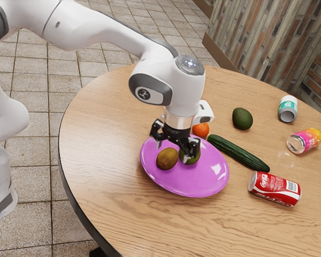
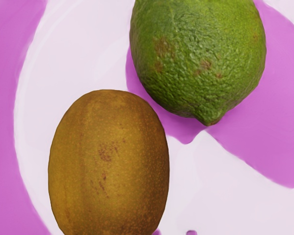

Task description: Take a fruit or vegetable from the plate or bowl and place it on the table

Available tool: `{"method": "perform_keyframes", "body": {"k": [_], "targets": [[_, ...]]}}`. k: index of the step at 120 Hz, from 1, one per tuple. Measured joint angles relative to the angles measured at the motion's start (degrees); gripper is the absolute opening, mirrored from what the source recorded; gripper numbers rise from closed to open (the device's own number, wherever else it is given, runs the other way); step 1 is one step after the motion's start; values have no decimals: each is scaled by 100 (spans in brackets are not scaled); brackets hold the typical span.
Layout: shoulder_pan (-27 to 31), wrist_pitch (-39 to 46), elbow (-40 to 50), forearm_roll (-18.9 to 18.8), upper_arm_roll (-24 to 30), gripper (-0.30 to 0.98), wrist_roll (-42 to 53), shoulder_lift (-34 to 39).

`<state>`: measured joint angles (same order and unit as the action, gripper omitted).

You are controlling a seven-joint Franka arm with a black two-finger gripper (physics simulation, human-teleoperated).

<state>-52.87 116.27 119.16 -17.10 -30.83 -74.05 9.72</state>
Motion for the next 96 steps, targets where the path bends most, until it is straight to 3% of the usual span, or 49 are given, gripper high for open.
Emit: {"method": "perform_keyframes", "body": {"k": [37,96], "targets": [[-40,368,430,-365,-183,69,642,67],[-31,730,615,-440,-367,68,1291,-51]]}}
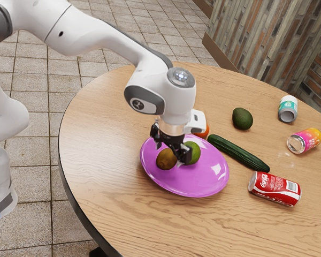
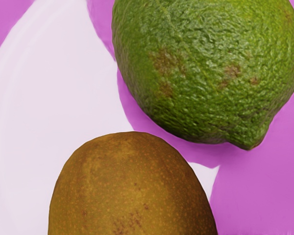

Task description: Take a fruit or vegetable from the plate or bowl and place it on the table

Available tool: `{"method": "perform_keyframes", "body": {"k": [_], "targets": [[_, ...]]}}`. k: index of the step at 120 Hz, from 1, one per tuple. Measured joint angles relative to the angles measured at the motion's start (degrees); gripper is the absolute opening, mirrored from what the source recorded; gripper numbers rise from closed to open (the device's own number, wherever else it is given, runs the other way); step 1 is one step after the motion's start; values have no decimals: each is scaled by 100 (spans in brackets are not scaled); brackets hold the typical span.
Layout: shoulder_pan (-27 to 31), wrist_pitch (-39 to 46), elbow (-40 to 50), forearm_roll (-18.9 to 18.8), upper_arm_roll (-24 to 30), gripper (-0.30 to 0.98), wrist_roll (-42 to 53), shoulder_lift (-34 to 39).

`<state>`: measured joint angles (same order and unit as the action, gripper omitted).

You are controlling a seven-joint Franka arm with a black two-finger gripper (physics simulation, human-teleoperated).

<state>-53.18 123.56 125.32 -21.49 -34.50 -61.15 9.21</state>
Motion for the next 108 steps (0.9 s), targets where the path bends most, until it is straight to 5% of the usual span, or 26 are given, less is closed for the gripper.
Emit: {"method": "perform_keyframes", "body": {"k": [62,96,108], "targets": [[1,113,12,24,-52,34,330,-150],[-129,-5,-1,29,-21,30,420,-94],[-178,-258,-28,6,71,28,431,434]]}}
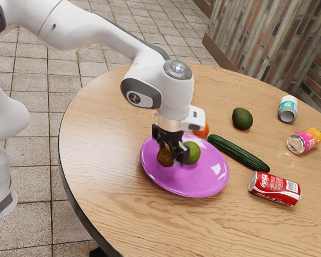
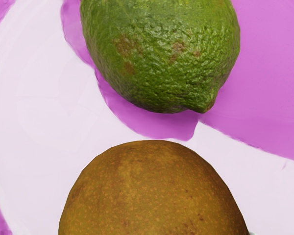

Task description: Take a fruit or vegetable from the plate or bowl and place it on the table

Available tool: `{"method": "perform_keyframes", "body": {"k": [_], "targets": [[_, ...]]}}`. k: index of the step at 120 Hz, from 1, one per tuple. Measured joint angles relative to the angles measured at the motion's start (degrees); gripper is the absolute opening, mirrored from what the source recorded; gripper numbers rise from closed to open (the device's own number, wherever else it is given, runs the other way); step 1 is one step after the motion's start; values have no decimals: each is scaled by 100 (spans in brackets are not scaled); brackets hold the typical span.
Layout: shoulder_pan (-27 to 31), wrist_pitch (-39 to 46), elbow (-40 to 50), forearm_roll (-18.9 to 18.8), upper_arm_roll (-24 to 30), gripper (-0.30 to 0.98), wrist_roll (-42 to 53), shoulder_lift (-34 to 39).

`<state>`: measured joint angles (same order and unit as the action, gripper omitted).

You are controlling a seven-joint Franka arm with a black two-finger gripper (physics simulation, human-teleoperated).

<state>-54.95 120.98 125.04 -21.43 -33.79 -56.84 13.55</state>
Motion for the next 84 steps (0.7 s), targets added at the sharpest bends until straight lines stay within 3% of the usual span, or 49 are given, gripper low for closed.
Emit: {"method": "perform_keyframes", "body": {"k": [10,25,50,68,84], "targets": [[76,-353,-13,-144,17,28,3,710],[825,-834,-22,-435,-62,28,23,1194],[1113,-1266,-6,-771,-1021,27,103,1382],[1021,-1453,-120,-776,-1239,54,153,1356],[994,-2345,-847,-331,-842,63,197,1375]]}}
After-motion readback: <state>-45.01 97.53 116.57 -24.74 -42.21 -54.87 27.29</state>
